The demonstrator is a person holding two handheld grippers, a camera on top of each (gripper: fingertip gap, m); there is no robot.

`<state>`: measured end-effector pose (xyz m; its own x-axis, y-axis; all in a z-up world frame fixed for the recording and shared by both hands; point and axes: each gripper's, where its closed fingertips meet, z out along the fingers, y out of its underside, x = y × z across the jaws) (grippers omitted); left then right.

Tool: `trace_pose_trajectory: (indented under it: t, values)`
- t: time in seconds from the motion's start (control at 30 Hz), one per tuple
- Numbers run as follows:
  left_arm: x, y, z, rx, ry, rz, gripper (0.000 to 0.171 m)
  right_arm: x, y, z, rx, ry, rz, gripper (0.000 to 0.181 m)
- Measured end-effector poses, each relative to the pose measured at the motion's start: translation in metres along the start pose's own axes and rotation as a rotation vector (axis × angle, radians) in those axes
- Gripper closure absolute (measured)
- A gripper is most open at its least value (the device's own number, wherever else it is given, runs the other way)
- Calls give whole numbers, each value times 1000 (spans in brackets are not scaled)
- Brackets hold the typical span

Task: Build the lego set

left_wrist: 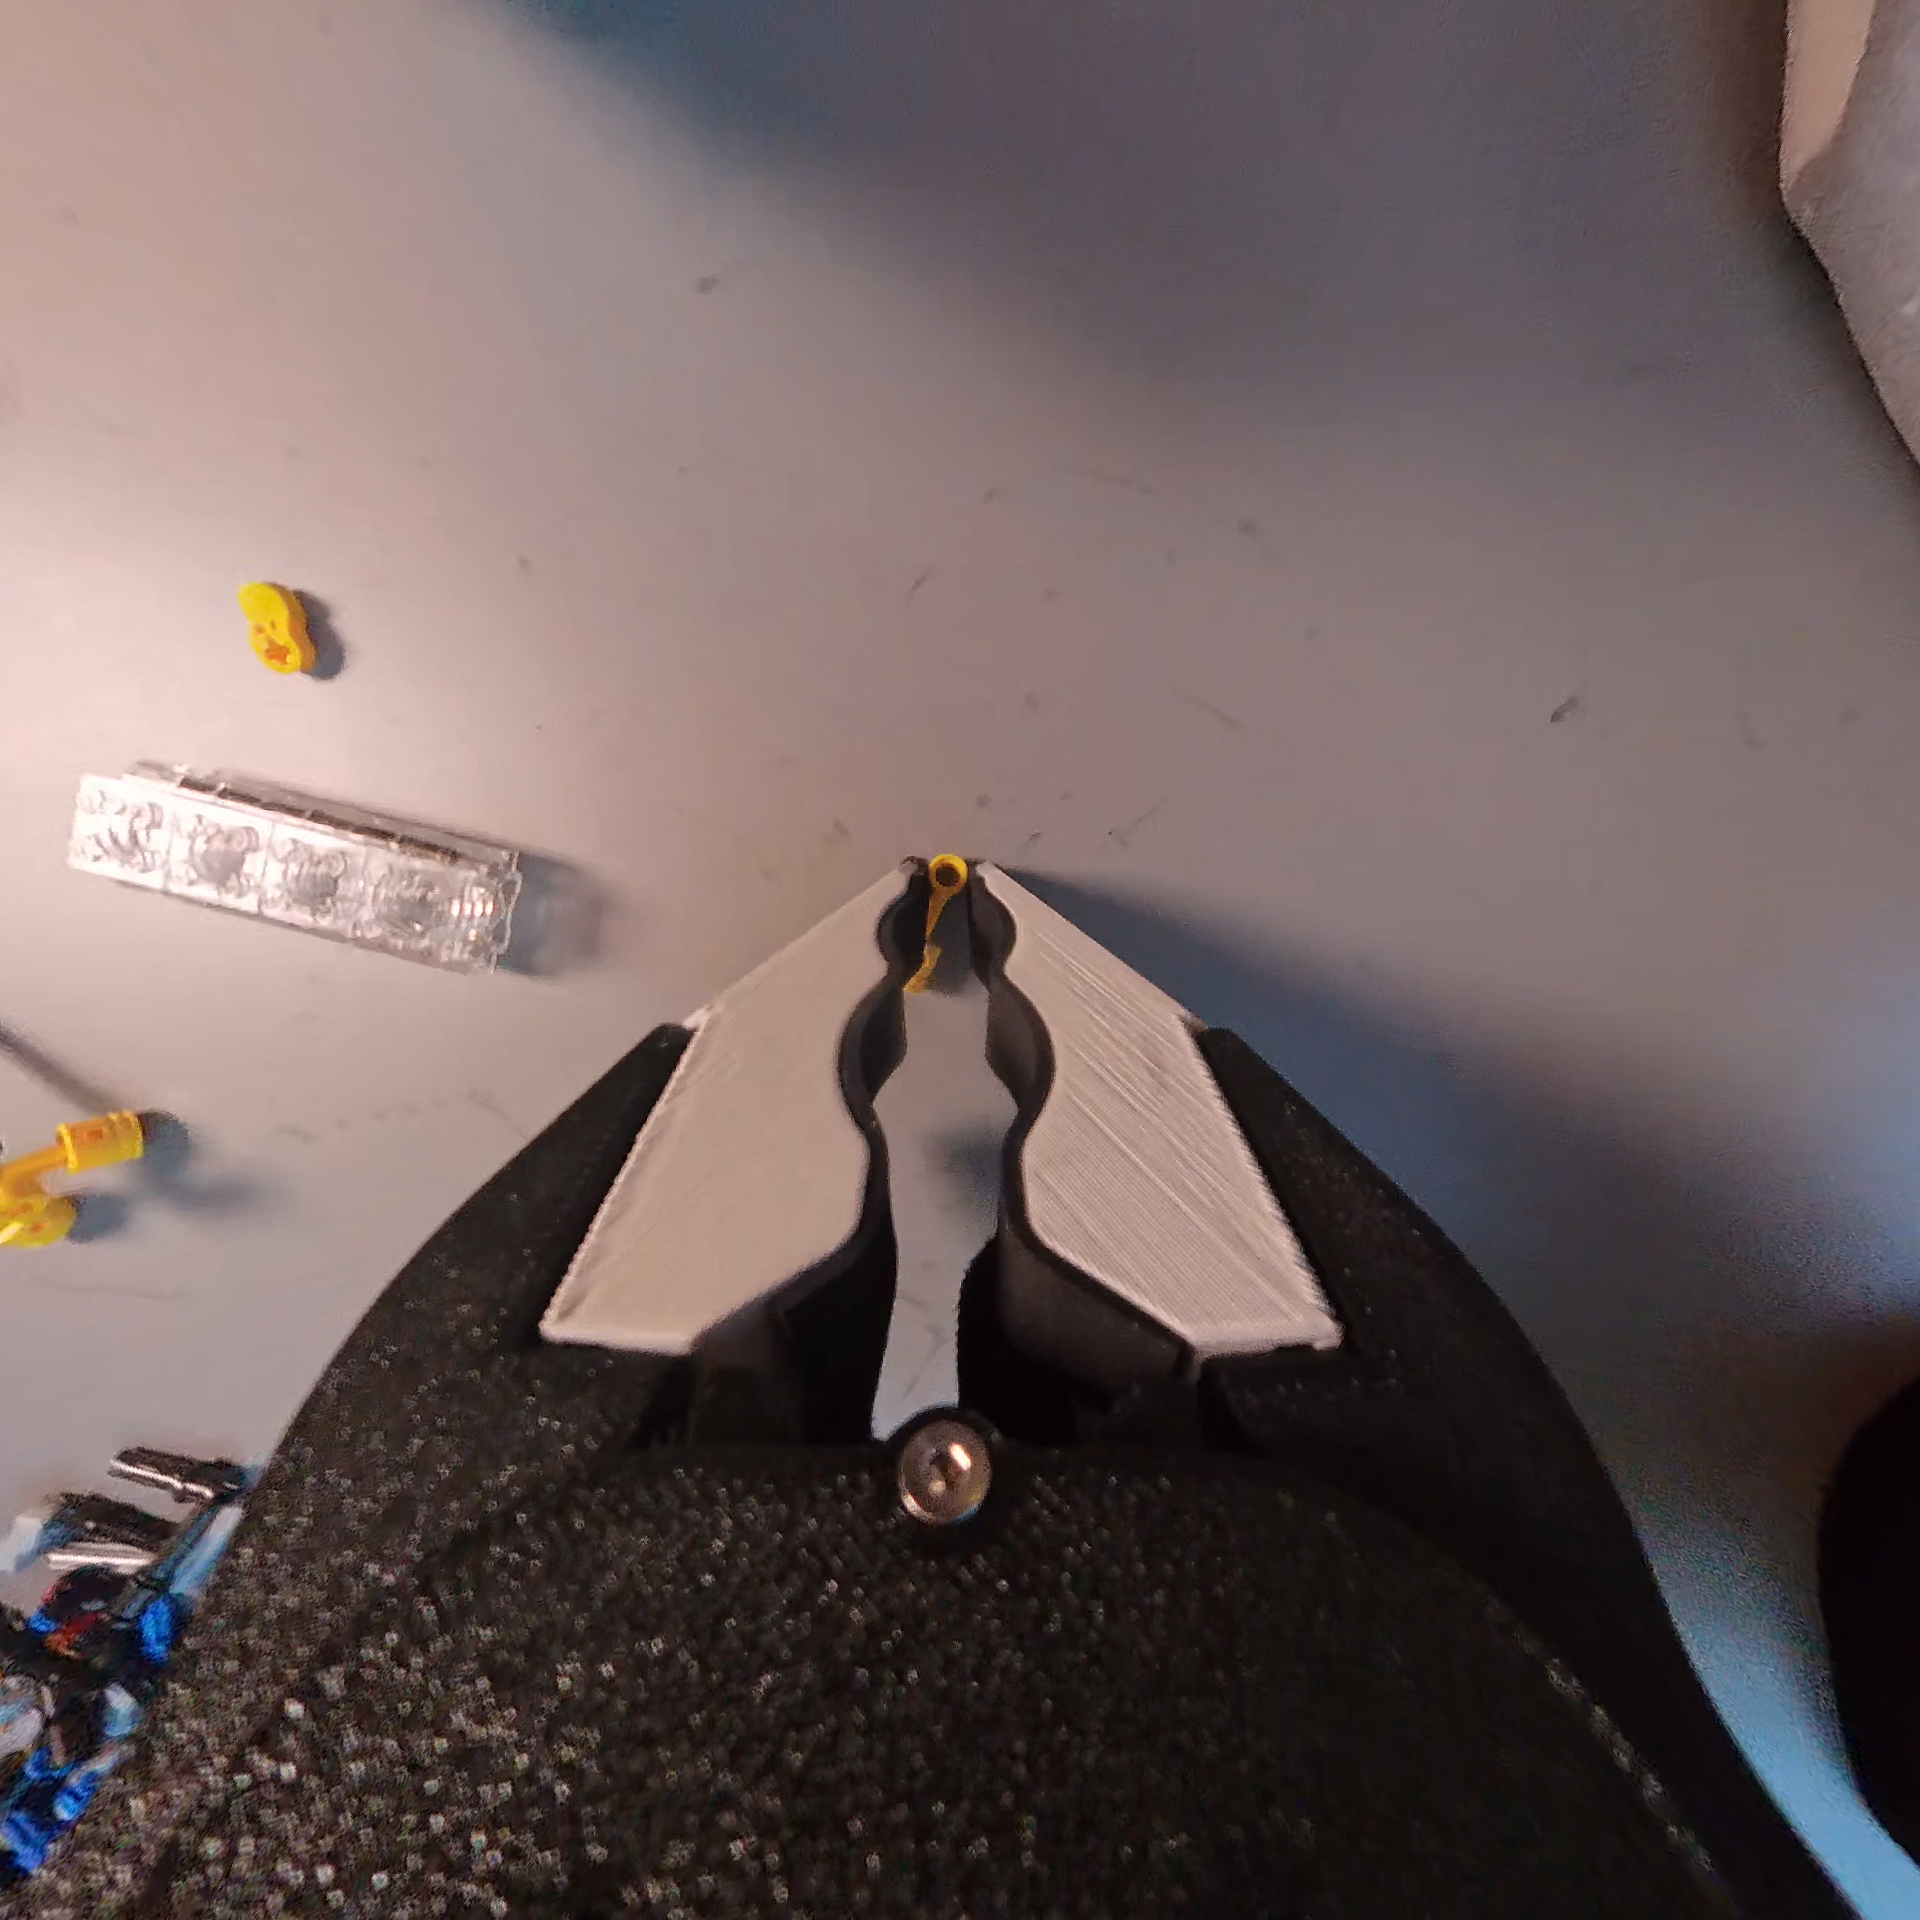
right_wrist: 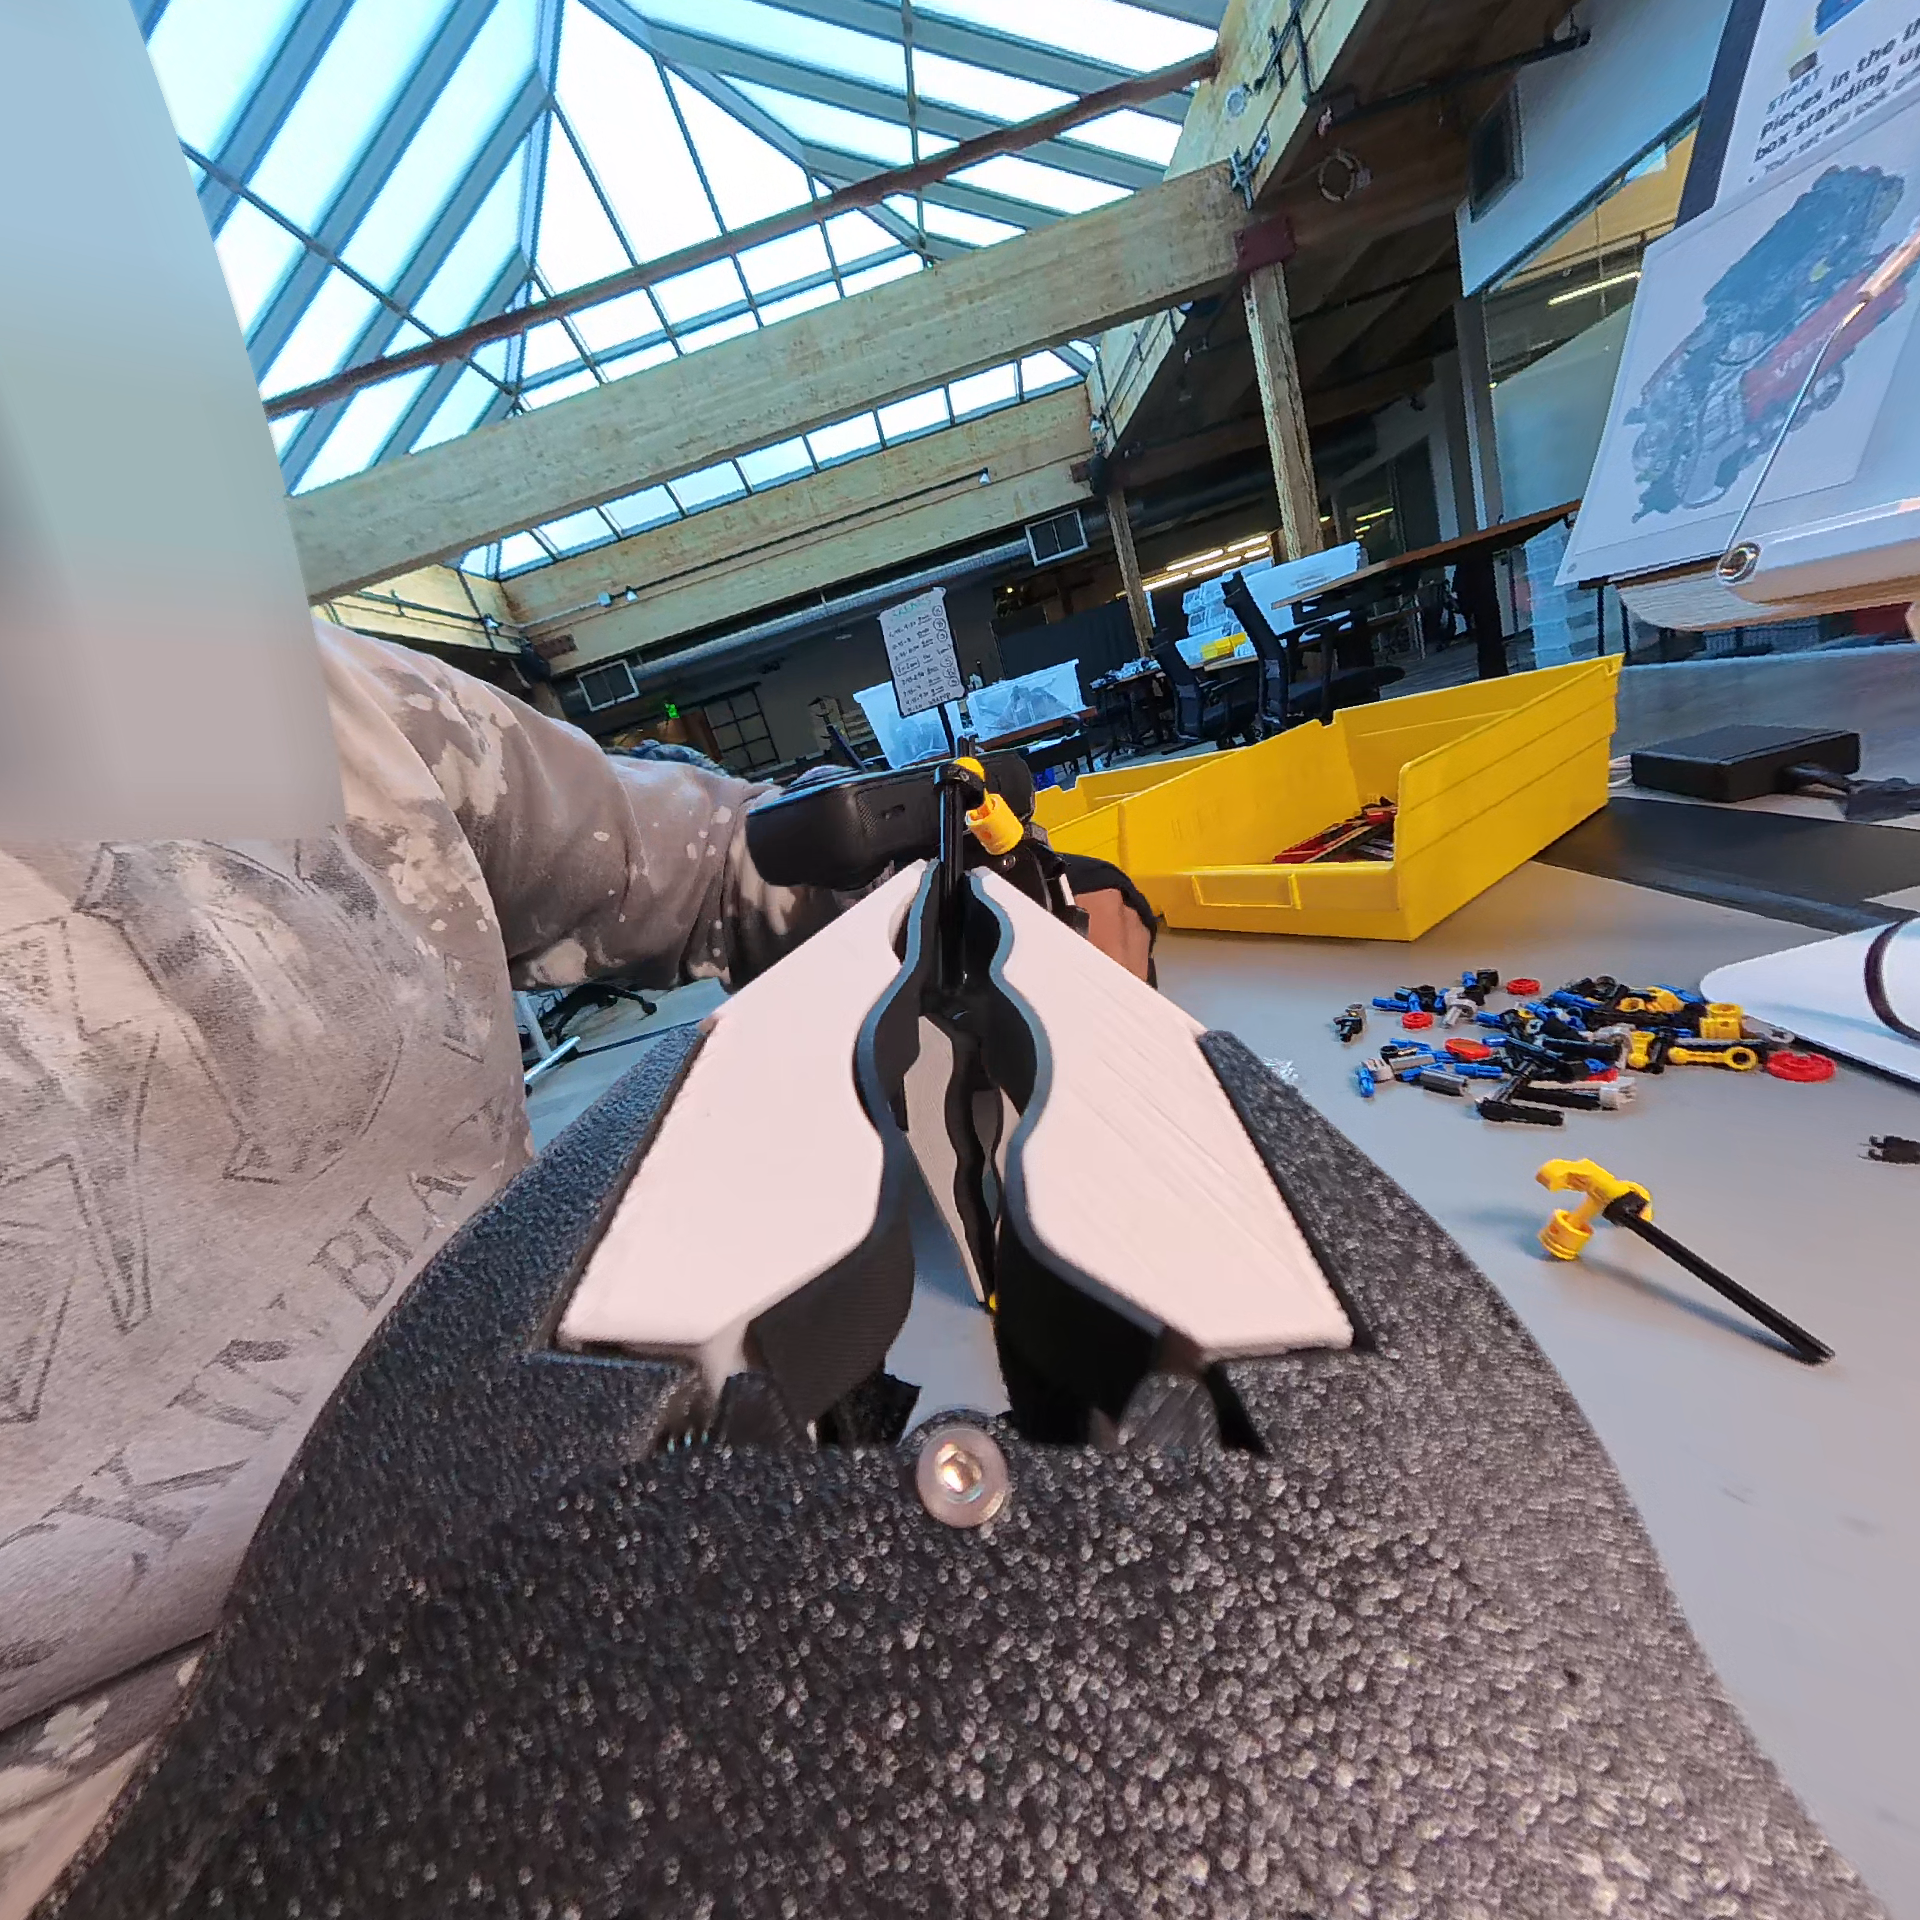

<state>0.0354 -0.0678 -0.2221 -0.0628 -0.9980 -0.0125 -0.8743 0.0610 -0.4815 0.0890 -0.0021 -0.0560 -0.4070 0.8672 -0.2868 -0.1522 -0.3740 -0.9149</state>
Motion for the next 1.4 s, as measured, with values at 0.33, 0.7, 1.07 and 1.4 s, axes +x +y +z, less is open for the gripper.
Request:
trace_pose_trajectory:
  t: [0.33,0.7,1.07,1.4]
  values:
    - [-21,-50,-99,804,-377,-320,164,-5,22,16,-67,-24,-32,178]
    - [-6,-39,-175,1188,-430,-334,165,-5,28,79,-129,-87,-102,177]
    - [-10,-38,-165,1236,-339,-406,165,4,53,78,-260,160,-513,177]
    - [-17,-40,-155,1291,-252,-488,165,0,51,69,-310,182,-653,177]
